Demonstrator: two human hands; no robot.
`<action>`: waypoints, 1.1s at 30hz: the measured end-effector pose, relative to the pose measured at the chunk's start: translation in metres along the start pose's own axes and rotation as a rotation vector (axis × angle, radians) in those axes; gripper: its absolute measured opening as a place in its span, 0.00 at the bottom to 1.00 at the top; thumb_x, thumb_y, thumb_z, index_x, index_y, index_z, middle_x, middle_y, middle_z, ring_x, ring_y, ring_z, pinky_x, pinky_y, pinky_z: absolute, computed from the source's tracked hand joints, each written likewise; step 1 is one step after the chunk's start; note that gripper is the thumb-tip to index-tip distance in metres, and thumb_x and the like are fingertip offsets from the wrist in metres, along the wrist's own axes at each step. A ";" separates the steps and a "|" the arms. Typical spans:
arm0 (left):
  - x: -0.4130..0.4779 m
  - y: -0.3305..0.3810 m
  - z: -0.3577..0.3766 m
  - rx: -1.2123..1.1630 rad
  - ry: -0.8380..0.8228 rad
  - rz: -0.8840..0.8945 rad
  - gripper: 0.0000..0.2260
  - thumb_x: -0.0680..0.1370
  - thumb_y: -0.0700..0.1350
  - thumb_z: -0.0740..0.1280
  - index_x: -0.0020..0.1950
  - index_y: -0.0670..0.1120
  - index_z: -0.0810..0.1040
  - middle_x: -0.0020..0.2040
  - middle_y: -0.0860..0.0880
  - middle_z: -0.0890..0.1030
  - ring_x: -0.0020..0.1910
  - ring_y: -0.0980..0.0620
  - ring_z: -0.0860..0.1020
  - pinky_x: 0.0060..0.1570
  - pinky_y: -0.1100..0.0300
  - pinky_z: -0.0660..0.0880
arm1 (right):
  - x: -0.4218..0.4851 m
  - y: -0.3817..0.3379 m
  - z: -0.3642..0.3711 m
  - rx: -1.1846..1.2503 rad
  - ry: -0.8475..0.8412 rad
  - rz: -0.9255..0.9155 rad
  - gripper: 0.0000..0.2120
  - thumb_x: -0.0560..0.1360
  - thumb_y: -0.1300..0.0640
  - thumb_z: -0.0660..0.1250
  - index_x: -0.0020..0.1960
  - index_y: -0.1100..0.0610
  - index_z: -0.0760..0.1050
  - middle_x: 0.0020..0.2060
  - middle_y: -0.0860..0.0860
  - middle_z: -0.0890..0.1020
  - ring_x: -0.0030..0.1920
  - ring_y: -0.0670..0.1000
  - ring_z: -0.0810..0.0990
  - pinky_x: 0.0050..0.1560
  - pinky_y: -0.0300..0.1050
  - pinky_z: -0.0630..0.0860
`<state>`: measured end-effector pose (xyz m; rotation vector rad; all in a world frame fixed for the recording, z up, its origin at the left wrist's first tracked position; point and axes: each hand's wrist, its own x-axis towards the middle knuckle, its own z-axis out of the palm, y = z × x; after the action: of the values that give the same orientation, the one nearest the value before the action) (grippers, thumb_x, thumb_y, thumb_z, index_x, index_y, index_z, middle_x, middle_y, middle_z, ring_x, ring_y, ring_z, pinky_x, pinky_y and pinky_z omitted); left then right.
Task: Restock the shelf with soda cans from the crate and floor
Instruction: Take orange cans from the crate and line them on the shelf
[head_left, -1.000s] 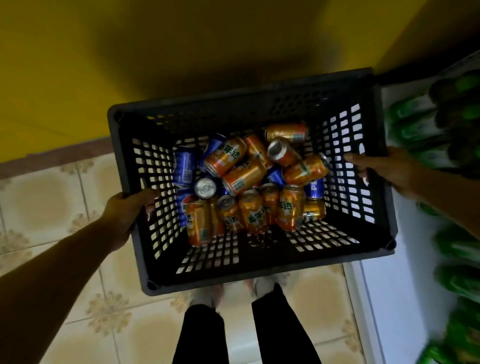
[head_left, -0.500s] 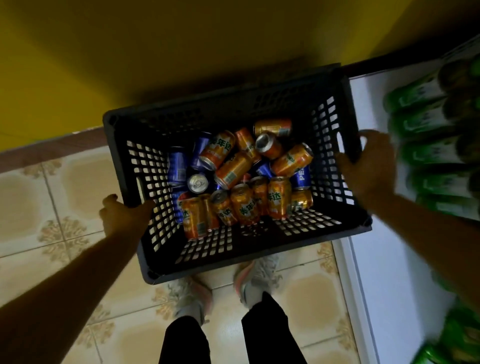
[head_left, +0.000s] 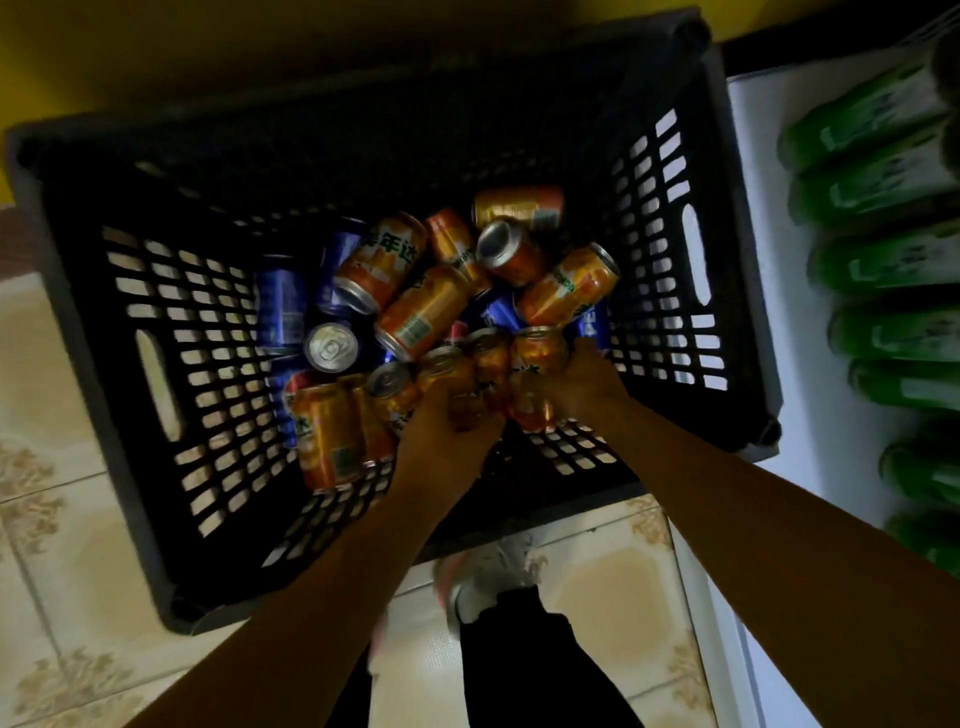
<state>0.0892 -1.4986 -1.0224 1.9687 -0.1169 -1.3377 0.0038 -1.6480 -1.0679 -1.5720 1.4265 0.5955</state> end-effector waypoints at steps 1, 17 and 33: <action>0.010 -0.004 0.005 0.002 -0.026 0.015 0.15 0.75 0.39 0.69 0.61 0.46 0.73 0.51 0.51 0.80 0.51 0.52 0.79 0.50 0.59 0.77 | 0.014 0.001 0.006 0.054 -0.019 0.024 0.44 0.62 0.42 0.77 0.71 0.58 0.65 0.62 0.54 0.76 0.60 0.56 0.77 0.58 0.54 0.76; -0.196 0.135 -0.097 0.235 -0.207 0.172 0.38 0.63 0.56 0.76 0.70 0.54 0.65 0.67 0.53 0.73 0.66 0.52 0.73 0.65 0.50 0.72 | -0.272 -0.116 -0.092 0.902 -0.199 -0.097 0.16 0.69 0.61 0.74 0.56 0.54 0.79 0.51 0.55 0.84 0.53 0.57 0.83 0.53 0.53 0.79; -0.531 0.306 -0.155 0.220 -0.234 0.703 0.26 0.65 0.49 0.79 0.58 0.58 0.71 0.53 0.58 0.79 0.48 0.65 0.79 0.47 0.68 0.76 | -0.702 -0.153 -0.168 1.487 0.257 -0.451 0.29 0.69 0.40 0.65 0.62 0.57 0.76 0.53 0.54 0.84 0.52 0.52 0.84 0.45 0.41 0.80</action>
<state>0.0753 -1.3965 -0.3986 1.6820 -1.0050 -1.0921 -0.0393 -1.4395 -0.3610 -0.6432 1.0840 -0.8407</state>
